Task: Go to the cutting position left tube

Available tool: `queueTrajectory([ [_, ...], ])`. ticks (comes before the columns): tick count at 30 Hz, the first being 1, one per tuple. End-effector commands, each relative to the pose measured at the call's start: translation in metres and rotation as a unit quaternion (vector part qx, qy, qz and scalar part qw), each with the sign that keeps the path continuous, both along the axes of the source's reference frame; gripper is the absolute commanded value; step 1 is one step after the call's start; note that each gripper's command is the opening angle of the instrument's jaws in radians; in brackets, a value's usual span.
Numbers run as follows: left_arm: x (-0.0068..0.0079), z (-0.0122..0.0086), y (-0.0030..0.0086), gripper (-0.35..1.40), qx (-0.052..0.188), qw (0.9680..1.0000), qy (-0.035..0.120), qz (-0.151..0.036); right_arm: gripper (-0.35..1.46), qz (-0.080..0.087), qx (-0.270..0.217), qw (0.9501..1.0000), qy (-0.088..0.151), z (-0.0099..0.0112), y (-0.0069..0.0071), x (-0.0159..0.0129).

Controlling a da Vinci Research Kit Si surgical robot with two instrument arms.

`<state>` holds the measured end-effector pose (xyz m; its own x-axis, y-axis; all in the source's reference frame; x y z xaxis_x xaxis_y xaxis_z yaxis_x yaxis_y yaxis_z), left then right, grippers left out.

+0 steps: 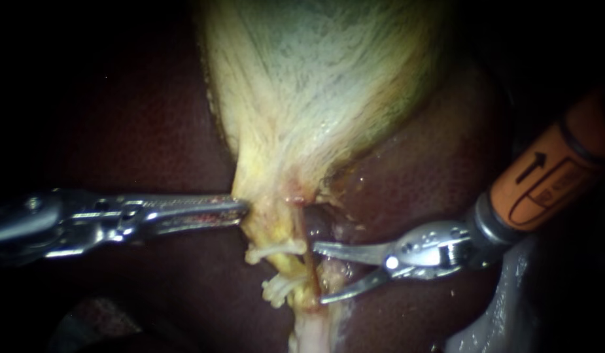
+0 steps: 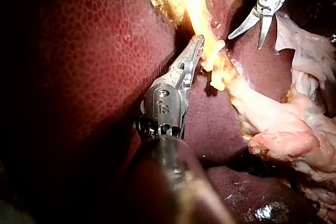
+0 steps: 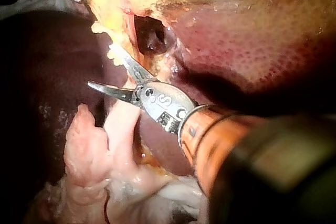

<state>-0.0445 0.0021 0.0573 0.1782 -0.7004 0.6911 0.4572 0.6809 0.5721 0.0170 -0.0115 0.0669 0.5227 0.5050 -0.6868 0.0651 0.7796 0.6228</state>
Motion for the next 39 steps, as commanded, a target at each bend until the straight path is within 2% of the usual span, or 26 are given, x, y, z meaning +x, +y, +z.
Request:
queueTrajectory([
  [1,0.0000,-0.0001,0.0000,-0.35,0.000,1.0000,0.000,0.000,1.33,-0.004,0.005,1.0000,-0.002,0.0001,-0.0001,0.0001],
  [11,-0.0003,-0.0007,-0.0003,-0.35,0.000,1.0000,0.001,-0.002,1.26,-0.022,0.018,0.9992,-0.029,0.0017,-0.0004,0.0010],
  [23,-0.0004,-0.0010,-0.0004,-0.35,0.000,1.0000,0.001,-0.002,1.23,-0.040,0.013,0.9974,-0.059,0.0033,0.0001,0.0013],
  [34,-0.0005,-0.0013,-0.0005,-0.35,0.000,1.0000,0.002,-0.003,1.20,-0.045,0.008,0.9956,-0.081,0.0038,0.0007,0.0011],
  [39,-0.0006,-0.0014,-0.0006,-0.35,0.000,1.0000,0.002,-0.003,1.20,-0.042,0.006,0.9955,-0.085,0.0042,0.0010,0.0014],
])
